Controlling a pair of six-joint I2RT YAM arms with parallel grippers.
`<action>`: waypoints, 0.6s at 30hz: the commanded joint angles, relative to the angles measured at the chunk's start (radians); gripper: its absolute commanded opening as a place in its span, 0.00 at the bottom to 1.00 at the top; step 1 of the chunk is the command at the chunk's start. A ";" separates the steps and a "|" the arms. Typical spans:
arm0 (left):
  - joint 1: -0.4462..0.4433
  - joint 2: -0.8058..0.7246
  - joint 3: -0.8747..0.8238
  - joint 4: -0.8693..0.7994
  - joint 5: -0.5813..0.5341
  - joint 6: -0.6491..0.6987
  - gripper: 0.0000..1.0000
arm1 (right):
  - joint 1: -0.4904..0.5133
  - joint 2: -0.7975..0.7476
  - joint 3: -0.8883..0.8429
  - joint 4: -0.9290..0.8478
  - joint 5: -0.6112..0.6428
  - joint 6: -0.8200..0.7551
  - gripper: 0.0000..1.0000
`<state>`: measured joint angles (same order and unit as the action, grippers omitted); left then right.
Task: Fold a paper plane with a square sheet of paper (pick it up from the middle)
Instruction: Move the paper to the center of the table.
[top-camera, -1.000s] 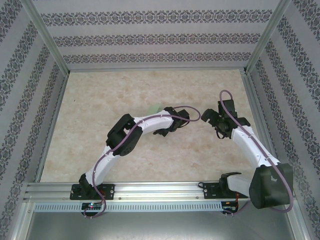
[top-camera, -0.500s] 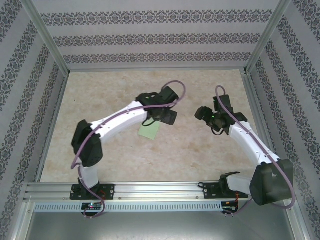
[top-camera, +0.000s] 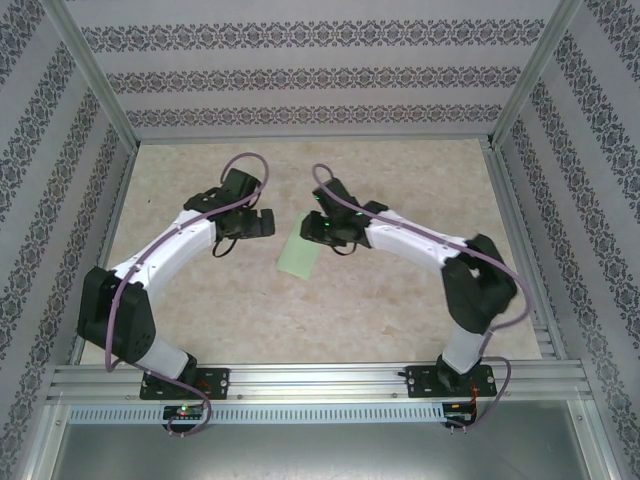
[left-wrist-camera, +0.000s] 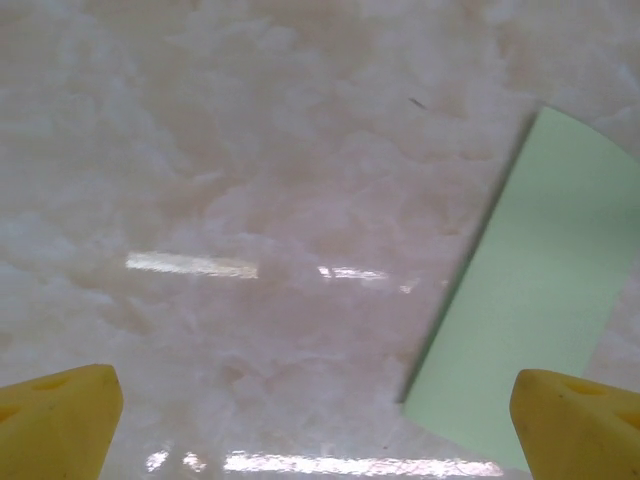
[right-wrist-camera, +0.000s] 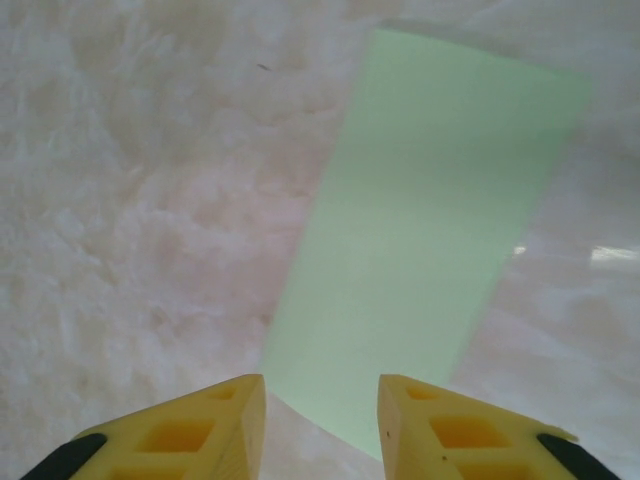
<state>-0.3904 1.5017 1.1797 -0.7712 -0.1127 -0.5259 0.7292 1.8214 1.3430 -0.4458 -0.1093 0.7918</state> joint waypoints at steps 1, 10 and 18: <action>0.057 -0.054 -0.047 0.054 0.058 -0.002 1.00 | 0.045 0.124 0.139 -0.009 -0.017 0.009 0.33; 0.162 -0.107 -0.105 0.046 0.105 -0.042 1.00 | 0.070 0.334 0.317 -0.071 -0.059 0.009 0.34; 0.170 -0.089 -0.108 0.062 0.199 -0.056 1.00 | 0.076 0.383 0.299 -0.052 -0.081 -0.003 0.36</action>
<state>-0.2310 1.4174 1.0779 -0.7475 0.0284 -0.5640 0.7986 2.1956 1.6299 -0.5014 -0.1726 0.7914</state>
